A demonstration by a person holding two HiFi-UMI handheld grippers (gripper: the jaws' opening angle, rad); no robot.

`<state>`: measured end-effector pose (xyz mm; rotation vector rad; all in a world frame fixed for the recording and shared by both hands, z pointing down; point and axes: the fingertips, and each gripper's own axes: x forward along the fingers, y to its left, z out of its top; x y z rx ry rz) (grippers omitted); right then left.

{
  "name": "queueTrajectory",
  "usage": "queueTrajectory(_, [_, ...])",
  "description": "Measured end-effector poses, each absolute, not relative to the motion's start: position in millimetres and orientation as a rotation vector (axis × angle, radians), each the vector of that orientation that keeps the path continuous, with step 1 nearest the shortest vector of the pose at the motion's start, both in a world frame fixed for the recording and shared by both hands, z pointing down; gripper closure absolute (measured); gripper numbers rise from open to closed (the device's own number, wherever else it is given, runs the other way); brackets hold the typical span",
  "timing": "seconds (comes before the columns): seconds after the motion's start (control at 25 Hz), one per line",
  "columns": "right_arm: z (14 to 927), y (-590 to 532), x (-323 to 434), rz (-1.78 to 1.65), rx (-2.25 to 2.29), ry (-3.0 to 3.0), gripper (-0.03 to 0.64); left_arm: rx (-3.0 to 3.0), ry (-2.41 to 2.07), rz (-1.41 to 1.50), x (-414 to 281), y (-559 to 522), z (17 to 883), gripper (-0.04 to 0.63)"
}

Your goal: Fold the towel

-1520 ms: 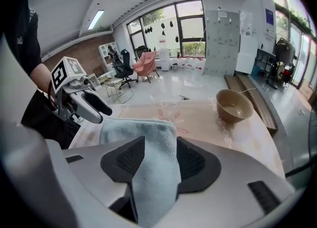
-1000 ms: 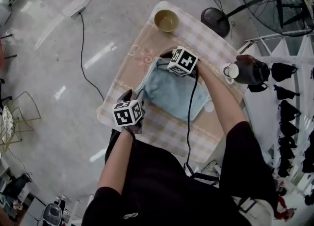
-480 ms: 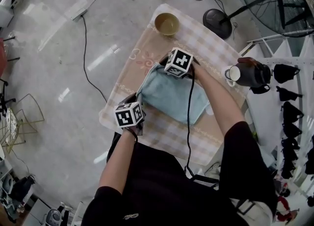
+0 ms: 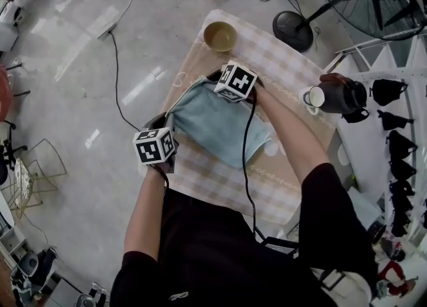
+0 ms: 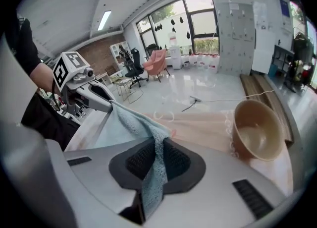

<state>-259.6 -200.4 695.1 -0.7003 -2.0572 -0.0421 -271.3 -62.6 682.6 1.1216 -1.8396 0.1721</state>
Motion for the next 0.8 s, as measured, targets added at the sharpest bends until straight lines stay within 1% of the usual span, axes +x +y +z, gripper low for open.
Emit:
queueTrajectory(0.12, [666,-203,-265,-0.115,-0.713,-2.158,0.578,1.201,-1.901,0.228,-277,-69,656,0.554])
queueTrajectory(0.24, [634,-209,-246,-0.19,-0.737,-2.231,0.577,1.313,-1.913,0.218,-258,-77,628,0.554])
queueTrajectory(0.48, [598,-219,-180,-0.189,-0.74,-2.321,0.575,1.507,-1.833,0.242,-190,-84,595,0.554])
queueTrajectory(0.8, [606,-225,-105,-0.142,-0.627,-2.359,0.575,1.682,-1.688,0.312,-108,-95,591,0.554])
